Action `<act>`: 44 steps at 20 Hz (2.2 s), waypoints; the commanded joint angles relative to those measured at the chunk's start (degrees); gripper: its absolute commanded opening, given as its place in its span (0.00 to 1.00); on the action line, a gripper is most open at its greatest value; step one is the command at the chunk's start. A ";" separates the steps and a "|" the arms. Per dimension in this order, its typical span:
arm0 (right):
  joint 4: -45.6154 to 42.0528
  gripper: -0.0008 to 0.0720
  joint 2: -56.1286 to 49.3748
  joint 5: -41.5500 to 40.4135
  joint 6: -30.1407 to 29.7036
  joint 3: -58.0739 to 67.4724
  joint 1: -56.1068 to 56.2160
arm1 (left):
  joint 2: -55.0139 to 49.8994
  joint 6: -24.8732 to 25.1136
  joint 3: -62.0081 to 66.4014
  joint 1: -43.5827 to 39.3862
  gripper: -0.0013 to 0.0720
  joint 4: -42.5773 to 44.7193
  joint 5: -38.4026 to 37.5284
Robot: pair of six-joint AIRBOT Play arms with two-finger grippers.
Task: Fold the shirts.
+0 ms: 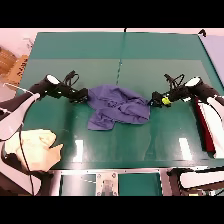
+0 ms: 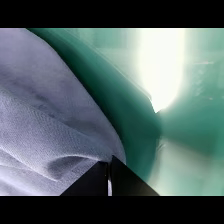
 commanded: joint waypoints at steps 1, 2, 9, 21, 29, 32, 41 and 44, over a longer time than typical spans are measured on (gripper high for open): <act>0.37 0.03 0.37 1.40 0.02 2.03 -0.13 | 1.31 2.03 3.34 0.11 0.04 -1.46 -2.47; 0.37 0.03 1.01 2.95 0.04 3.78 -0.33 | 2.56 1.99 5.73 0.11 0.04 -0.74 -4.15; 0.81 0.03 15.96 10.75 1.40 24.57 -0.81 | 21.70 1.79 29.57 0.11 0.04 4.28 -9.07; 0.57 0.03 48.92 -2.34 1.79 33.33 -0.92 | 48.41 -5.07 45.07 0.11 0.04 32.13 -4.13; 0.68 0.03 46.84 -3.85 1.81 29.03 -0.87 | 37.75 -9.18 44.81 0.11 0.04 35.06 -7.19; 0.72 0.03 40.83 -4.35 1.75 22.40 -0.85 | 27.45 -9.16 44.81 0.11 0.04 31.65 -12.17; 0.81 0.03 7.30 -9.09 1.09 13.55 3.10 | 0.24 -9.20 38.47 0.11 0.04 21.90 -17.59; 0.81 0.03 -2.56 -9.86 1.16 13.55 4.31 | -2.27 -9.20 32.76 0.11 0.04 22.21 -16.76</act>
